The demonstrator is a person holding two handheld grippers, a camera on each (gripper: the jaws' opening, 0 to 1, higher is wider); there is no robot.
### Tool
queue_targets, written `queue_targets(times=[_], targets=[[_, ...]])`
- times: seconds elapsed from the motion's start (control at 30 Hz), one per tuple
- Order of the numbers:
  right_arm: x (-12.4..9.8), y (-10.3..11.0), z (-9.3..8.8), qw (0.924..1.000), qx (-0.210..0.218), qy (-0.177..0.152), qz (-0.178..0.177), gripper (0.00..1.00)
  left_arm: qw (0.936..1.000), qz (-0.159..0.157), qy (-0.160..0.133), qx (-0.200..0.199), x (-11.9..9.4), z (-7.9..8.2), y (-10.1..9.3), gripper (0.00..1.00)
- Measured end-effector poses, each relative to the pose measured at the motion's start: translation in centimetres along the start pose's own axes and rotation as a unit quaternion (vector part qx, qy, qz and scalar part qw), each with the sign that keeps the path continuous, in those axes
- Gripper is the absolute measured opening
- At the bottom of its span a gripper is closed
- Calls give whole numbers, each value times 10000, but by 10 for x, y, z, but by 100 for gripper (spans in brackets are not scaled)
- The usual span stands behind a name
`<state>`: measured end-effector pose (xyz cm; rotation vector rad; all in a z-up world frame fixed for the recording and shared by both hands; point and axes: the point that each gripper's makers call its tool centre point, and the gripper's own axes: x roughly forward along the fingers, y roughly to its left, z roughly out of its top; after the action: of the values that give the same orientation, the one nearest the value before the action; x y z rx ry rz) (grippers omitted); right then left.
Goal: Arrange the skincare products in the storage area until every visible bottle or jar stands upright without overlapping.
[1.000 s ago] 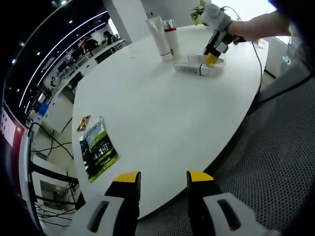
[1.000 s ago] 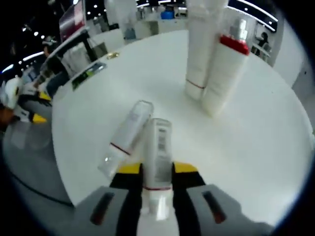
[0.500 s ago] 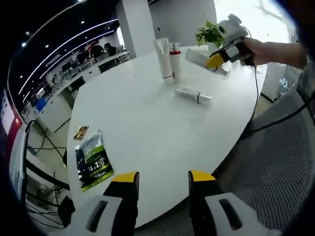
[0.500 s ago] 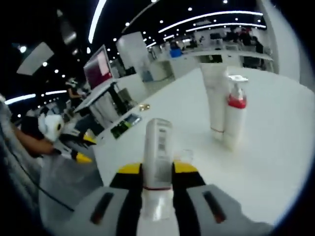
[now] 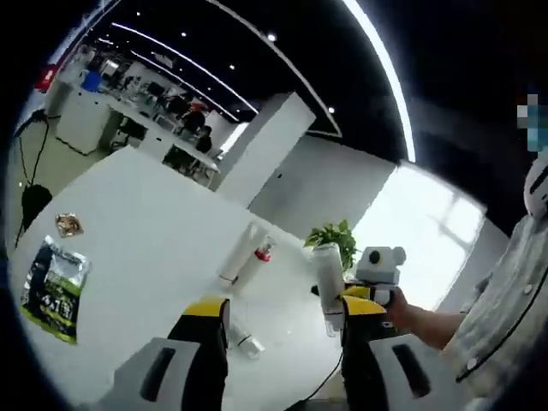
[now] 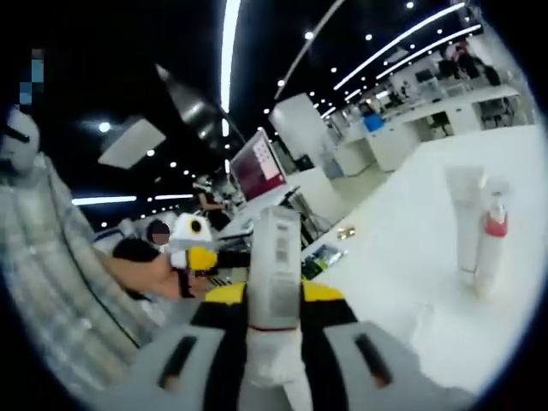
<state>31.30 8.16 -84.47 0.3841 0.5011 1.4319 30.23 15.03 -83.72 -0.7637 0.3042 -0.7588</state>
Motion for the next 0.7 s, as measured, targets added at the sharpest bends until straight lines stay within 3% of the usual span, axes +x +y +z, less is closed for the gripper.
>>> queue_targets(times=[0.1, 0.2, 0.33, 0.53, 0.67, 0.7], targets=[[7, 19, 9, 9988, 65, -134, 463, 20, 9972, -566, -384, -293, 10, 12, -24, 70], [14, 37, 13, 9956, 210, -160, 901, 20, 9948, -884, -471, -172, 14, 15, -41, 71], [21, 57, 9, 9894, 321, -41, 1416, 20, 9925, -1169, -337, -153, 20, 12, -56, 68], [27, 84, 10, 9769, 569, -64, 2060, 20, 9796, -1985, -128, -279, 19, 8, -89, 47], [27, 98, 10, 9686, 713, -97, 2381, 20, 9764, -2127, -122, -360, 17, 9, -91, 44], [27, 99, 10, 9678, 736, -90, 2405, 21, 9754, -2169, -103, -378, 17, 8, -92, 39]])
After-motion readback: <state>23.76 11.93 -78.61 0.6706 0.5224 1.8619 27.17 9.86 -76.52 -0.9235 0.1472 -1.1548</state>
